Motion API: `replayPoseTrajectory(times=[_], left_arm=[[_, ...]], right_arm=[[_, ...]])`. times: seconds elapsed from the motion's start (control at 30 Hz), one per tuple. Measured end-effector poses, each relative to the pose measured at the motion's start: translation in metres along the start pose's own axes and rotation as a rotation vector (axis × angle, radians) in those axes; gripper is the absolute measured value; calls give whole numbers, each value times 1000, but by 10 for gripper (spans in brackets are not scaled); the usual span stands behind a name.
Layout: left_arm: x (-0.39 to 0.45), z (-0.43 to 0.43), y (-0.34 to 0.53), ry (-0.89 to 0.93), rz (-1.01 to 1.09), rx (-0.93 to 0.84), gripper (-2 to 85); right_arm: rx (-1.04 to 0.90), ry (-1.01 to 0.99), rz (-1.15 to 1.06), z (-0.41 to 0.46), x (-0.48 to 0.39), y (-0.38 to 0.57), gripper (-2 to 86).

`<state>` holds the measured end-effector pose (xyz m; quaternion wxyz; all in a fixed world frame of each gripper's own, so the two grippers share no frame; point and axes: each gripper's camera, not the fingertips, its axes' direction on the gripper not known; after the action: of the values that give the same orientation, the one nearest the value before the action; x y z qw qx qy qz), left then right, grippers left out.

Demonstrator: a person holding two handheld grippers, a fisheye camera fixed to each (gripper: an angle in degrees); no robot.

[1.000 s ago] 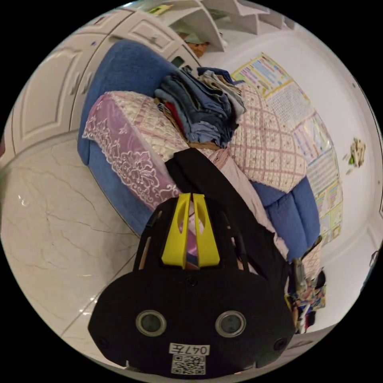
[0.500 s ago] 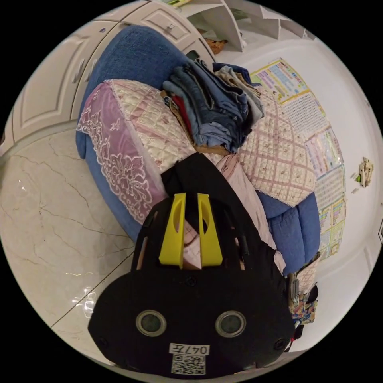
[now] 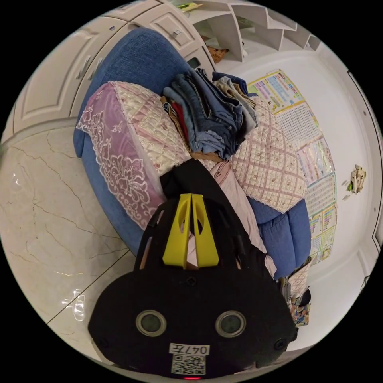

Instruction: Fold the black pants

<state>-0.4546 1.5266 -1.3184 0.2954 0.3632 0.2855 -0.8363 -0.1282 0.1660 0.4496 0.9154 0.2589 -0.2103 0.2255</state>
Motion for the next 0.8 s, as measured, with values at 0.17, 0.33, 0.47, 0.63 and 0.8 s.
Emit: replayPoseTrajectory(times=[0.17,0.33,0.47,0.63,0.8], left_arm=[[-1,-18,-15,29,-62,-19,9],[-1,-26,-26,71,-101,-38,57],[3,-34,-37,42,-103,-42,25],[12,-50,-48,72,-54,-19,-8],[13,-62,-58,33,-43,-38,-7]], right_arm=[[5,-2,1,-1,-5,0,-9],[8,-9,5,-4,-8,1,-9],[10,-10,5,-4,-11,-2,-8],[13,-12,5,-7,-14,-6,-8],[10,-13,3,-8,-16,-13,-8]])
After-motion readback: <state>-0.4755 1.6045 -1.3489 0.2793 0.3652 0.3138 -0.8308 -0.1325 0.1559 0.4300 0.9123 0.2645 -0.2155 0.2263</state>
